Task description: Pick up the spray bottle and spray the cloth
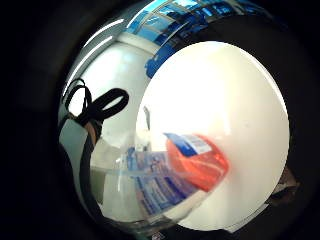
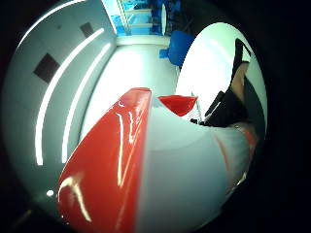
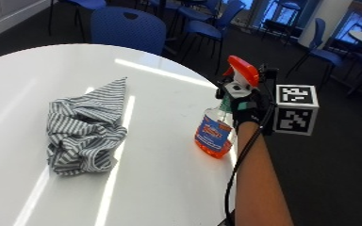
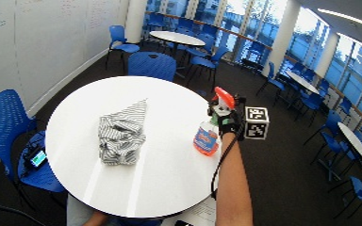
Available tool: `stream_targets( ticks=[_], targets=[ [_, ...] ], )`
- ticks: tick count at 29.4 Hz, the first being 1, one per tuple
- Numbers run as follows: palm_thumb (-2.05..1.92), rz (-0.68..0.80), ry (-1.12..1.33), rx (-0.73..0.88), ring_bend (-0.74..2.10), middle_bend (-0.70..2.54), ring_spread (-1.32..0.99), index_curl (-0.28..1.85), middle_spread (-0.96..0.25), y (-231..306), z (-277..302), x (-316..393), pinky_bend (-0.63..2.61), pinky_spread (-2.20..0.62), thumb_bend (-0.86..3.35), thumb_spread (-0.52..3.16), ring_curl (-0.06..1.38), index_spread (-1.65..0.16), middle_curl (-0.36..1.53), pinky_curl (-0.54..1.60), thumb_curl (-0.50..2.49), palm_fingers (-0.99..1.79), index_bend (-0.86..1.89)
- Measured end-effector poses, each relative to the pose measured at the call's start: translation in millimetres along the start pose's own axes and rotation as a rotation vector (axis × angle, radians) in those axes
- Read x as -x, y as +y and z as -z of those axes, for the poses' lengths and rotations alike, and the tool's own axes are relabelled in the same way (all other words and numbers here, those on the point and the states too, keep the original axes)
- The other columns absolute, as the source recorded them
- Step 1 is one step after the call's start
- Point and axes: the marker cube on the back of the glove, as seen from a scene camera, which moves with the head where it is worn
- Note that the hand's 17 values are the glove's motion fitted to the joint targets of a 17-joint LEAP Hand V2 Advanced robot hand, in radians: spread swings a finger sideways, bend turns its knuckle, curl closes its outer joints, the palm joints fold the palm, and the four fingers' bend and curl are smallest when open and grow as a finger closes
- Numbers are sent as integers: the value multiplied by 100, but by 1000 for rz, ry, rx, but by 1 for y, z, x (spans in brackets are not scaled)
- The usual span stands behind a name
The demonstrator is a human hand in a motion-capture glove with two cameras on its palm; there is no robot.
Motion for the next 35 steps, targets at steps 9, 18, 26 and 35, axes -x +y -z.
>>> stream_targets(
  ticks=[9, 18, 26, 35],
  targets=[
    [95, 74, 39, -117, 61, 55, -25, 42, -27, 16, 19, 11, 36, -30, -3, 39, 44, -33, 50, 37, 61, 142, 20],
    [93, 82, 47, -120, 66, 57, -25, 46, -26, 11, 10, 10, 39, -32, -4, 37, 46, -33, 51, 38, 65, 141, 20],
    [91, 78, 93, -78, 67, 59, -24, 49, -26, -2, 6, 26, 40, -33, -4, 37, 46, -34, 51, 38, 67, 140, 20],
    [92, 107, 478, 255, 69, 60, -22, 51, -24, 6, -20, 84, 40, -32, -3, 37, 46, -33, 51, 38, 69, 139, 20]
  ],
)
